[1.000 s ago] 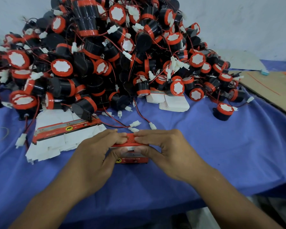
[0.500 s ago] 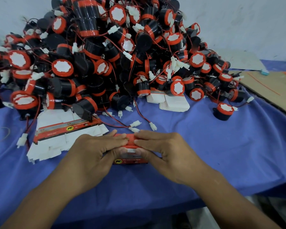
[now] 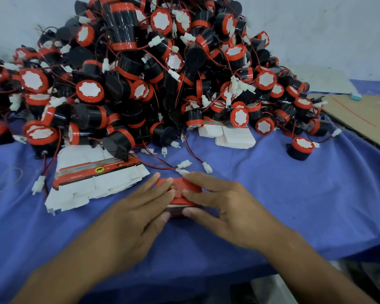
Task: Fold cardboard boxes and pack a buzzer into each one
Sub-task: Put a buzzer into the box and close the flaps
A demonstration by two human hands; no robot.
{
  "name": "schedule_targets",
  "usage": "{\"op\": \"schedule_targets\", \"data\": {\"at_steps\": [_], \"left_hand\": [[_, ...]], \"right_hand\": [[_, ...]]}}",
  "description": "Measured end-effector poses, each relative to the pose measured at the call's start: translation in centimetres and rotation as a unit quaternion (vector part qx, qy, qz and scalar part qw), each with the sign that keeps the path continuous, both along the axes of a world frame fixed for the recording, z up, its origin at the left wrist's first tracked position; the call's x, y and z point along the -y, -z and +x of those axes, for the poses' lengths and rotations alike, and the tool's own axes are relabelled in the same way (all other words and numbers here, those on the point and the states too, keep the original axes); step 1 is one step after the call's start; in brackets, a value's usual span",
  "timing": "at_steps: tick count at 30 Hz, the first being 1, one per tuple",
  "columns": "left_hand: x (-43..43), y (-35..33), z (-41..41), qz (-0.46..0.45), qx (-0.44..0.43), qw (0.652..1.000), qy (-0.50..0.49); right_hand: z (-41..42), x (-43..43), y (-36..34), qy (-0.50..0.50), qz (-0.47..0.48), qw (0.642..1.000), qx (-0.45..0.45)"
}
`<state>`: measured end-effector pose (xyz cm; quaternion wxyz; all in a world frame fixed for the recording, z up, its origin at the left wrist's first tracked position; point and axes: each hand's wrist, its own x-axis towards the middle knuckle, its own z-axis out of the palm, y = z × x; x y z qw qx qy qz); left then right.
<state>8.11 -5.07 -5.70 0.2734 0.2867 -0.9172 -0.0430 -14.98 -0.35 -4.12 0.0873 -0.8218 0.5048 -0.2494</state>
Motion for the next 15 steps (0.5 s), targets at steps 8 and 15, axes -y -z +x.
{"op": "schedule_targets", "data": {"at_steps": [8, 15], "left_hand": [[-0.2, 2.6, 0.2, -0.038, -0.006, 0.999, 0.014], [0.3, 1.6, 1.0, 0.081, -0.069, 0.994, -0.003]], "right_hand": [[0.2, -0.2, 2.2, 0.016, -0.107, 0.994, 0.007], [0.4, -0.4, 1.4, 0.066, 0.139, 0.933, 0.325]]}}
